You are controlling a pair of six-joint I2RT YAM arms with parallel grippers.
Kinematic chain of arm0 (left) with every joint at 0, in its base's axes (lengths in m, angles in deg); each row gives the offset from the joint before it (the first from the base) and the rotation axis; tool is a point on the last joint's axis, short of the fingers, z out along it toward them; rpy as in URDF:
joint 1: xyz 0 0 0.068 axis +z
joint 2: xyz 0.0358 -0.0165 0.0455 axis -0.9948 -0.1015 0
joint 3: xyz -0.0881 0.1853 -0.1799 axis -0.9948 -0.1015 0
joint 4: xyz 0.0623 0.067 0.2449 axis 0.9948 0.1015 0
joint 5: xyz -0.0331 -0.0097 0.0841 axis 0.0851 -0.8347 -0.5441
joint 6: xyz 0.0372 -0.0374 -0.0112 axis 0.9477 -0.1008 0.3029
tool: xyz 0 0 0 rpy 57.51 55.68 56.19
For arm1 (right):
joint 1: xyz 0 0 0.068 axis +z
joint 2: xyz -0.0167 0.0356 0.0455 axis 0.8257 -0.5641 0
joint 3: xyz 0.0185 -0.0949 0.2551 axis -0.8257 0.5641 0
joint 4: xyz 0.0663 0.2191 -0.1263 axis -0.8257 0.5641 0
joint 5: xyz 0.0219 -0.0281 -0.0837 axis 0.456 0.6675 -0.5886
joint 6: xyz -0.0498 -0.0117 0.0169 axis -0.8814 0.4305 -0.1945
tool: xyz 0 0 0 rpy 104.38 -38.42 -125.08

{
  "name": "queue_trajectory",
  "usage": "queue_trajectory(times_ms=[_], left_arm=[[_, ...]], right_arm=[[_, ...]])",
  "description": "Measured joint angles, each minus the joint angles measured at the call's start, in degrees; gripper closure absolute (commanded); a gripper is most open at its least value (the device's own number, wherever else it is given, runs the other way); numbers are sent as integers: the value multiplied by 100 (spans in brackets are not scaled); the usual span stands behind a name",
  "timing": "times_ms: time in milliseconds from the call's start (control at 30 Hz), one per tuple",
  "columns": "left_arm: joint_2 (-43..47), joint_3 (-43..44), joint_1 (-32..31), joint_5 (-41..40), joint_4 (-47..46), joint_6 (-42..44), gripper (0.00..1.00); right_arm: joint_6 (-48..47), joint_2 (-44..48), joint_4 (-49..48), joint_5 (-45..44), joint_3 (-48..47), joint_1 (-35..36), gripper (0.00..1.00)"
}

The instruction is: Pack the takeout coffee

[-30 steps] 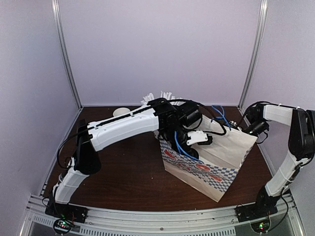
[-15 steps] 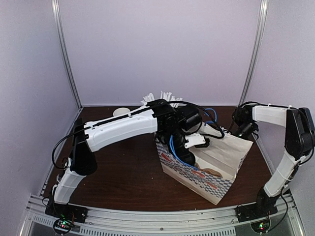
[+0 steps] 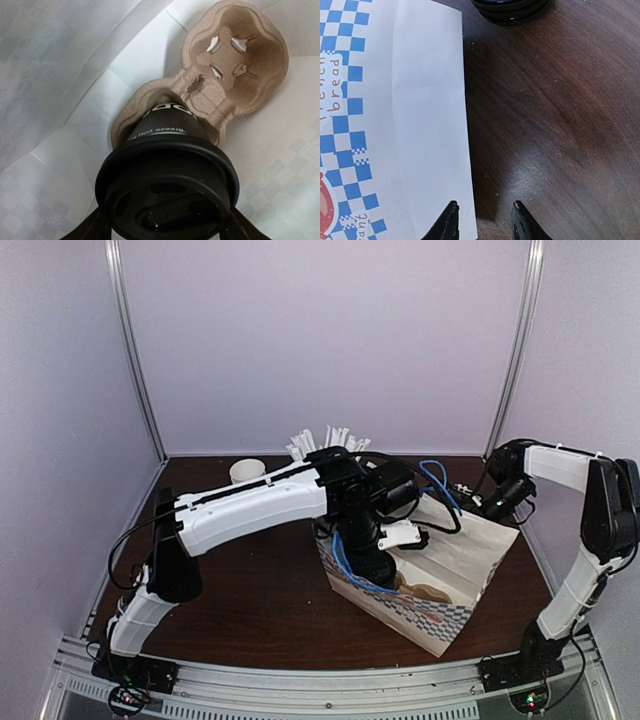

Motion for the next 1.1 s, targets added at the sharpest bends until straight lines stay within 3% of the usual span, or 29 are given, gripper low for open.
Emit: queue_trajectory(times_ms=[600, 1100], left_arm=[[-479, 643, 308, 575, 140, 455, 65], [-444, 673, 256, 533, 142, 538, 29]], right_arm=[[2, 20, 9, 116, 192, 4, 64], [9, 181, 13, 127, 214, 4, 64]])
